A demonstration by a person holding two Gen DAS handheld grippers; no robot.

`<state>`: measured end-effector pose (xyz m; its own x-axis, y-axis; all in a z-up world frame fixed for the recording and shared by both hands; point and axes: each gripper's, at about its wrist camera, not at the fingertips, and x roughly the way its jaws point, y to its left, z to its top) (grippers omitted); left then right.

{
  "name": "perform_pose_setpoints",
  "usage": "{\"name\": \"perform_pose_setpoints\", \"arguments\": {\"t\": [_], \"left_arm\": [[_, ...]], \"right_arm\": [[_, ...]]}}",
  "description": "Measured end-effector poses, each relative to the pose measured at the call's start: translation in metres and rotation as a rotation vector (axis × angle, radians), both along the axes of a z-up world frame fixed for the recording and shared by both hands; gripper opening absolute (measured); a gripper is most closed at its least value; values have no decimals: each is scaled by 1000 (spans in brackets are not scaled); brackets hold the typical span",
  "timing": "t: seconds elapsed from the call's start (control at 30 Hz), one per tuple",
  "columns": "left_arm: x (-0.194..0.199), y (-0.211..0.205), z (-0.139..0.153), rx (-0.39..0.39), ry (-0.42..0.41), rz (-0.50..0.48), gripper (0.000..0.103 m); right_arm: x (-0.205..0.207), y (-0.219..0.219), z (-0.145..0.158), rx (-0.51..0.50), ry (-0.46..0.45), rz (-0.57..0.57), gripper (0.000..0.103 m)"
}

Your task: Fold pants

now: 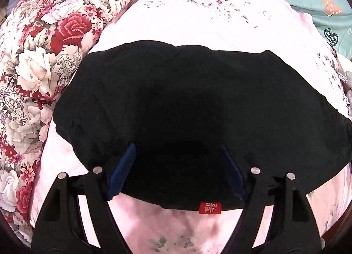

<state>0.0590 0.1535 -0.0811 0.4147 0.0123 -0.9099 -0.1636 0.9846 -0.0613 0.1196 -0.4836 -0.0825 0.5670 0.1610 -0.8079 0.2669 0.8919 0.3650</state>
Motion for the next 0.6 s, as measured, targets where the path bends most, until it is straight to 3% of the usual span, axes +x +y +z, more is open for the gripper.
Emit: {"name": "perform_pose_setpoints", "arguments": {"t": [0.03, 0.1, 0.13, 0.17, 0.27, 0.3, 0.37, 0.4, 0.5, 0.6], "left_arm": [[0, 2, -1, 9, 2, 8, 79], [1, 4, -1, 15, 5, 19, 79], [-1, 5, 0, 10, 4, 21, 79], [-1, 4, 1, 8, 2, 18, 79], [1, -5, 3, 0, -8, -25, 79], [6, -9, 2, 1, -12, -39, 79], [7, -16, 3, 0, -24, -62, 79], [8, -18, 4, 4, -30, -66, 79], [3, -20, 3, 20, -39, -73, 79], [-3, -16, 3, 48, -63, -101, 83]], "right_arm": [[5, -6, -7, -63, 41, -55, 40], [5, -18, -9, -145, 35, -172, 16], [1, -20, -8, -82, 24, -241, 17], [-2, -14, -6, -48, 25, -276, 28], [7, 56, 22, -105, -63, -102, 36], [14, 99, 34, -141, -98, 27, 45], [24, 159, 43, -139, -118, 228, 54], [33, 203, 44, -143, -119, 362, 54], [52, 293, 39, -200, -115, 597, 54], [81, 352, 26, -218, -108, 704, 54]]}}
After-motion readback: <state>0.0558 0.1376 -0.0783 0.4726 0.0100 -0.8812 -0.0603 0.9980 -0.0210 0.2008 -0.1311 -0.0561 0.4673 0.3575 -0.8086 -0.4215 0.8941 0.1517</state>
